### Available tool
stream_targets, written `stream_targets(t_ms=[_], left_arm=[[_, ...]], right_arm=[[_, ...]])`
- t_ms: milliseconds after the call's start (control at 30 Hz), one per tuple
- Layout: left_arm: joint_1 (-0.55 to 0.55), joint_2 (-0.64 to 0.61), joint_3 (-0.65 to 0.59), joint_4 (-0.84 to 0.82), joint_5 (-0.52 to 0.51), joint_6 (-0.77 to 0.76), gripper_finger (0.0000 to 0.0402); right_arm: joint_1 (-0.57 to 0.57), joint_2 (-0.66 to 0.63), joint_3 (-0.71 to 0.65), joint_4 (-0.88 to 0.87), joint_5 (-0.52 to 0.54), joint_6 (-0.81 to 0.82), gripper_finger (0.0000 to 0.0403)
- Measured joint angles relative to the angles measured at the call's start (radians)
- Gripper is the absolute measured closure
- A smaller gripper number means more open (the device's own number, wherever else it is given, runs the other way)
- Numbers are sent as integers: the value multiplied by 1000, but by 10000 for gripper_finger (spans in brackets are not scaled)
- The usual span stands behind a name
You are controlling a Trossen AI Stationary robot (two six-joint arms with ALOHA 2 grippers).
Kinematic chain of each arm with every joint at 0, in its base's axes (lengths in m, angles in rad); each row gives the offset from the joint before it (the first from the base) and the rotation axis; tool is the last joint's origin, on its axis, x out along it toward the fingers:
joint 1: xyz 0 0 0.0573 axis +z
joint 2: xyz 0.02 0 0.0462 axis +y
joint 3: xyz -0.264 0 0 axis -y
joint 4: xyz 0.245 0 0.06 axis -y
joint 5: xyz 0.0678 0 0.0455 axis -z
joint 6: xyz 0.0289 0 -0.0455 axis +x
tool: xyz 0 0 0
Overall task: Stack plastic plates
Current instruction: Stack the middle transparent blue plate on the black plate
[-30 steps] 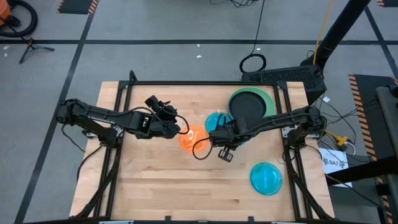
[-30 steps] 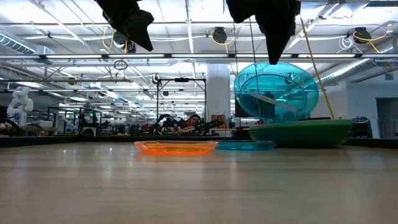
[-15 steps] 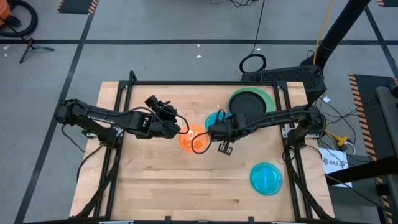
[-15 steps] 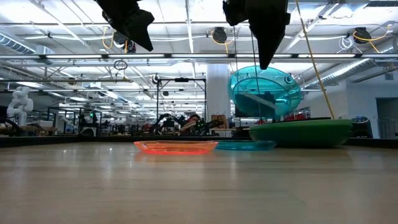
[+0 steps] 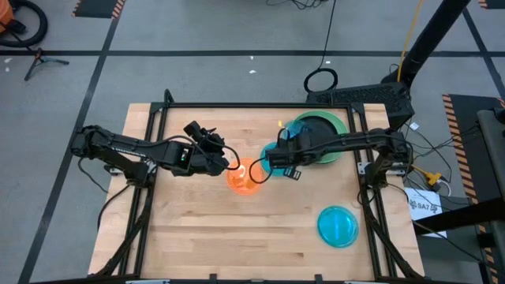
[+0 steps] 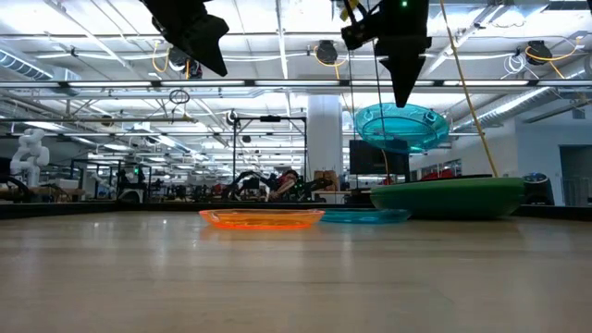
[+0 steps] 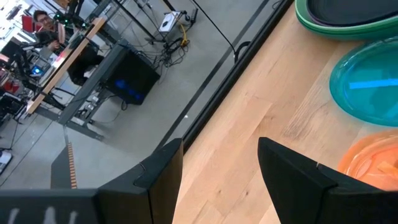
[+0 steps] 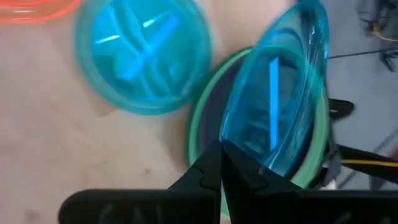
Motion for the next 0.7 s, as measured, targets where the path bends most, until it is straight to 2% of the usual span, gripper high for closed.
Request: stream_targets(t_ms=[300,700], left_arm=[[0,0,0,-1,0,1,188],[0,0,0,-6,0,1,188]], right_arm=[[-78,0,-21,-2,22,-29,403],[-165,0,-159,57,22,-27,403]])
